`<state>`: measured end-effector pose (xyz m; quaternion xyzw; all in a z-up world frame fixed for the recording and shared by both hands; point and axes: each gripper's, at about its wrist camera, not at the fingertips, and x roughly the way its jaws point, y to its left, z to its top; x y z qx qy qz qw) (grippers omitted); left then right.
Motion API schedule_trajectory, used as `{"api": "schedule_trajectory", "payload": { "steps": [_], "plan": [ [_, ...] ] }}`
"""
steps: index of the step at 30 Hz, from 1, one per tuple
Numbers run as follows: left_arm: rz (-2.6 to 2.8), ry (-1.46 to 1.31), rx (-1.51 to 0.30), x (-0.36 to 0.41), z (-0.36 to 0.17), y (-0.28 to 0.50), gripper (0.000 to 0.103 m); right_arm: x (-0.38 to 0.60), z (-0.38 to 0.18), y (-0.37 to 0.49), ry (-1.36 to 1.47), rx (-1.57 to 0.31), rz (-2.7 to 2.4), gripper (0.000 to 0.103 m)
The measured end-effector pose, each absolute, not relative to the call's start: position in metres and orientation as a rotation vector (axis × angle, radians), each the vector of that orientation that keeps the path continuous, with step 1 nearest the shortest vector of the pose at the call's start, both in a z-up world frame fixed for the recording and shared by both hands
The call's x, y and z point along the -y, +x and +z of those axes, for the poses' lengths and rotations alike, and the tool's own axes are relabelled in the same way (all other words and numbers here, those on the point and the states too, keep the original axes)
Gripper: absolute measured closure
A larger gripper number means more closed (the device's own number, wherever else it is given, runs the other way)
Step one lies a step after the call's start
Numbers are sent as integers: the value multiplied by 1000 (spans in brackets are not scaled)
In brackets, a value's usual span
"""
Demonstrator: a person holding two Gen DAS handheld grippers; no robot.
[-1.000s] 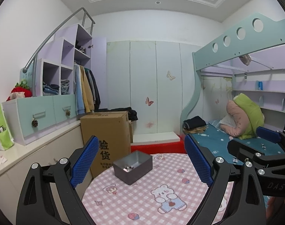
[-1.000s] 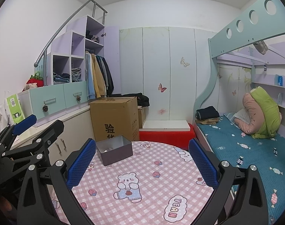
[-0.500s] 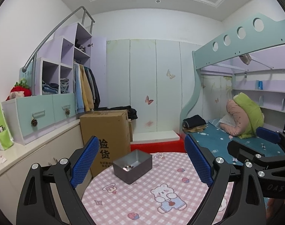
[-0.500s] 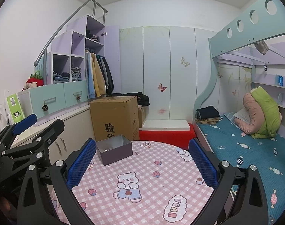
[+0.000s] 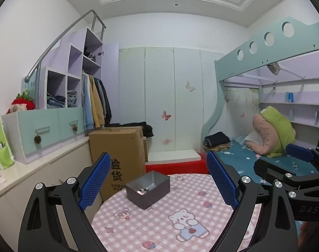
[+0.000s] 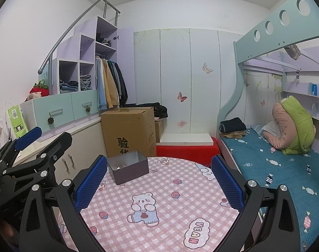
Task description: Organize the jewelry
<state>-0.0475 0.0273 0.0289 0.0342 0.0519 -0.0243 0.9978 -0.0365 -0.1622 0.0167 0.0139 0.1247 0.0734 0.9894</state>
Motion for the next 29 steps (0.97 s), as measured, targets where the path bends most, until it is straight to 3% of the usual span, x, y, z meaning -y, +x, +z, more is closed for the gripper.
{"api": "schedule_trajectory", "payload": {
  "steps": [5,29],
  "plan": [
    [-38,58,-106,-29,27,-47,10,163,15,-36,29,-256,150,6],
    [-33,55,-122,-28,21,-40,10,162,11,-35,28,-266,147,6]
  ]
}}
